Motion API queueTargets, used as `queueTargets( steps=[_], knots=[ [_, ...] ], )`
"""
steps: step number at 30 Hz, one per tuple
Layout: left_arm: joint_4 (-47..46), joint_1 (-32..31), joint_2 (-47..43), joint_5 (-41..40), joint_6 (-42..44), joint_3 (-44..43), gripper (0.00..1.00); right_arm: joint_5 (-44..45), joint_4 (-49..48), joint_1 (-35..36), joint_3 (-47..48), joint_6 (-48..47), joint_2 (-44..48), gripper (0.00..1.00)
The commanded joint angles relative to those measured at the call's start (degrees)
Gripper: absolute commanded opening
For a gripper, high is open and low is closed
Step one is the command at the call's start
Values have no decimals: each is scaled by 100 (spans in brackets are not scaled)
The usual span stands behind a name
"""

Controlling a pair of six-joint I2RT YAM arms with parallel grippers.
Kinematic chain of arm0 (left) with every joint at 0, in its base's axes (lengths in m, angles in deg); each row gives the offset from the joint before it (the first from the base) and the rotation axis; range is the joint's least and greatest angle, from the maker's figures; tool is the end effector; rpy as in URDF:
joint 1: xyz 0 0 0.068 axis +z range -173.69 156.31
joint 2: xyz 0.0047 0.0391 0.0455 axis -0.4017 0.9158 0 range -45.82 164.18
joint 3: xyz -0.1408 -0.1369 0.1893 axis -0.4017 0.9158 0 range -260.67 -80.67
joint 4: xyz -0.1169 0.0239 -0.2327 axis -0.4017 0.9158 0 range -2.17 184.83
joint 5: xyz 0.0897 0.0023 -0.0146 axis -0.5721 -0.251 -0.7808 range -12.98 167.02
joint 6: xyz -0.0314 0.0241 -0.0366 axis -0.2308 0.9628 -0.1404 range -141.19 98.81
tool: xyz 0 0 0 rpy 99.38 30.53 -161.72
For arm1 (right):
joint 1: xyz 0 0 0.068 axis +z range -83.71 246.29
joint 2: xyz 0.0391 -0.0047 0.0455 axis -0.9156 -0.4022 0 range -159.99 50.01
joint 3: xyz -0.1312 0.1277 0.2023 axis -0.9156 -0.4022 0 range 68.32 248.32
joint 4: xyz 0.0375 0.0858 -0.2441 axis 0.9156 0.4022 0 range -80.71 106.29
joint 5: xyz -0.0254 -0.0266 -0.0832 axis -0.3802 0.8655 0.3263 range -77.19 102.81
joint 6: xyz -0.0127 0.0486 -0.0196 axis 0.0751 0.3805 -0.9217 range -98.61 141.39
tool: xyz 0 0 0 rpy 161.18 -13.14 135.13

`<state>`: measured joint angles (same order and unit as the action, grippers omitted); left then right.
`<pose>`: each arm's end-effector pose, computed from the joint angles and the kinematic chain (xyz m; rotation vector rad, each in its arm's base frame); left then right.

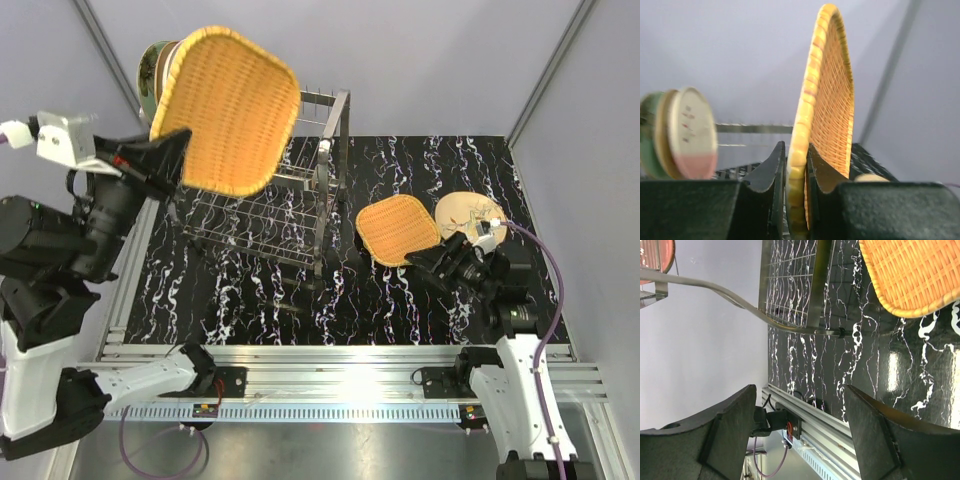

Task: Load the plates into the dish rack
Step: Pass the plate from the right arm to the left, then insert the plate into the dish rack

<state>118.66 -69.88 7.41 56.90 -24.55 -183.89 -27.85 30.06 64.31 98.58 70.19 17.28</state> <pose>0.0608 -0.0456 0.5865 0.1645 1.2647 -0.5299 0.1388 0.0185 0.2658 0.4207 2.0368 1.2159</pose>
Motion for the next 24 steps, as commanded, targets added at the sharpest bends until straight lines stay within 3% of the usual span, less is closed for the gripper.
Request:
queueTargets(
  steps=[1,3,6,12,24],
  knots=[
    [-718,-12,687,-1080,1529,-567,0,-231,-758,13,261,-283,-495,78],
    [-1113,40,915,-1424,2179,-603,0,-293,-925,13,287,-405,-855,78],
    [-1308,494,1127,-1443,2445,-734,0,-389,-1058,13,357,-520,-1226,78],
    [-1036,1875,1777,-503,1962,-1103,0,-530,-1524,22,375,-415,-1807,77],
    [-657,3353,2613,1229,1900,-1781,0,-478,-1462,101,454,-582,-2079,76]
  ],
)
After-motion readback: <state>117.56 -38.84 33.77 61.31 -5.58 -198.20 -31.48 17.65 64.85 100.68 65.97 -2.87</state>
